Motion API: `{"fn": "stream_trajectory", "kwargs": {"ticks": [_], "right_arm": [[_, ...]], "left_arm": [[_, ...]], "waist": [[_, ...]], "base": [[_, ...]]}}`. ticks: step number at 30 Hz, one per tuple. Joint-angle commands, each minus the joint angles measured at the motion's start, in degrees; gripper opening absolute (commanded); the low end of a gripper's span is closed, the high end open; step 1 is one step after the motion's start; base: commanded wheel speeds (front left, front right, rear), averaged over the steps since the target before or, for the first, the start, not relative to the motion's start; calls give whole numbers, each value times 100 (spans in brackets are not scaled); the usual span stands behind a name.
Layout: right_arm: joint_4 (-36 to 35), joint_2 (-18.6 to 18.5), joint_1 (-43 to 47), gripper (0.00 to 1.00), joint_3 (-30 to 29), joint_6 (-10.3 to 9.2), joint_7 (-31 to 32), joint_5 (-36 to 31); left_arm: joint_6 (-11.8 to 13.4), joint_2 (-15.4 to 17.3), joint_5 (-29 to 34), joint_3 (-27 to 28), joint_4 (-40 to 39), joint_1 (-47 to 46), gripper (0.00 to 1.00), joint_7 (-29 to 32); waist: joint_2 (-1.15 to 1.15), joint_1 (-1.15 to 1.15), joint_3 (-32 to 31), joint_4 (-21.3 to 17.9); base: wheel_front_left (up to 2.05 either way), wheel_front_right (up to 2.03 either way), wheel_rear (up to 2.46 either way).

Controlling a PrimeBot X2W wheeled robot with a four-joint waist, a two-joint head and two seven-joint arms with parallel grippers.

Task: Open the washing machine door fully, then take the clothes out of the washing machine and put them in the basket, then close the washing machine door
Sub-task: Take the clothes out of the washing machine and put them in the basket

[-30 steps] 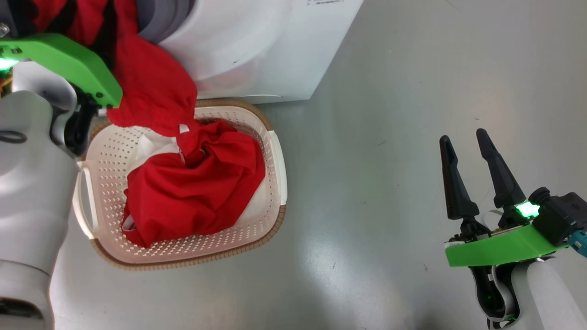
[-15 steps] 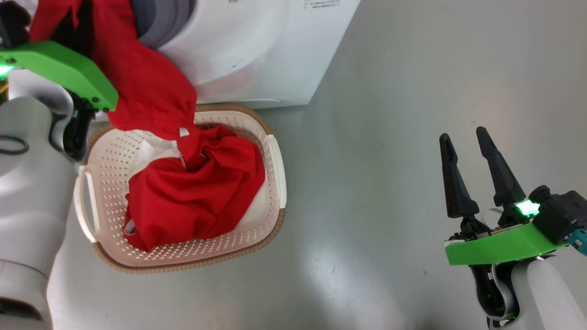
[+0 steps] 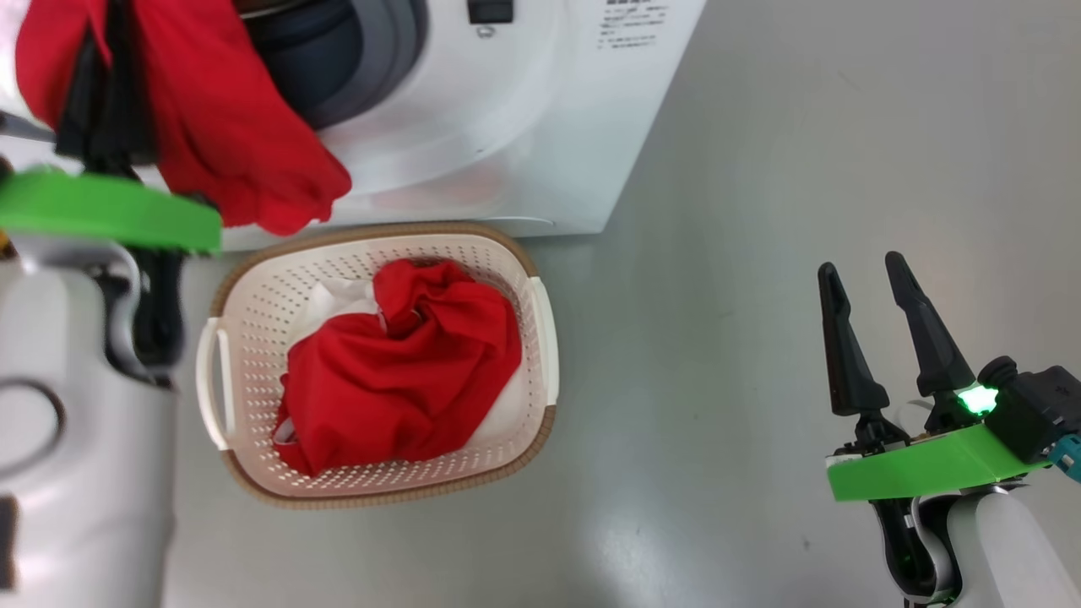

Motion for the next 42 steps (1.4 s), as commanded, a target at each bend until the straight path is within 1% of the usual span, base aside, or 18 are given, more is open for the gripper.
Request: {"fn": "stream_trajectory", "kwargs": {"ticks": [1, 3, 6, 7, 11, 15, 17, 20, 27, 37, 42], "right_arm": [[-117, 10, 161, 100, 139, 37, -36, -42], [-111, 10, 180, 100, 148, 37, -36, -43], [-104, 10, 208, 100, 171, 37, -36, -38], [-104, 10, 208, 100, 171, 37, -36, -38], [-118, 10, 227, 100, 196, 37, -36, -13], [-137, 10, 232, 100, 194, 37, -36, -5], [-140, 10, 218, 100, 192, 37, -36, -4], [-154, 10, 178, 100, 197, 37, -36, -4], [-197, 10, 87, 100, 204, 37, -36, 4], [-304, 10, -85, 100, 204, 37, -36, 23], [-362, 10, -191, 100, 220, 37, -36, 26]], "left_arm": [[-31, 104, 162, 299, -436, 275, 0, -44], [-34, -48, 294, 315, -820, 611, 0, -44], [-35, -164, 423, 267, -1256, 1129, 0, -44], [-35, -164, 423, 267, -1256, 1129, 0, -44], [-36, -261, 538, 199, -1549, 1732, 0, -44], [-36, -357, 567, 48, -1542, 2159, 0, -44], [-36, -386, 646, -85, -1445, 2300, 0, -44], [-37, -470, 543, -161, -1208, 2414, 0, -44], [-37, -544, 540, -421, -393, 2320, 0, -44], [-37, -433, 533, -667, 861, 1598, 0, -44], [-37, -361, 560, -818, 1348, 1156, 0, -45]], "waist": [[0, 0, -107, 99], [0, 0, -139, 125], [0, 0, -166, 147], [0, 0, -166, 147], [0, 0, -132, 152], [0, 0, -43, 155], [0, 0, 8, 145], [0, 0, 100, 126], [0, 0, 382, 32], [0, 0, 961, -120], [0, 0, 1270, -182]], "base": [[0, 0, 0], [0, 0, 0], [0, 0, 0], [0, 0, 0], [0, 0, 0], [0, 0, 0], [0, 0, 0], [0, 0, 0], [0, 0, 0], [0, 0, 0], [0, 0, 0]]}}
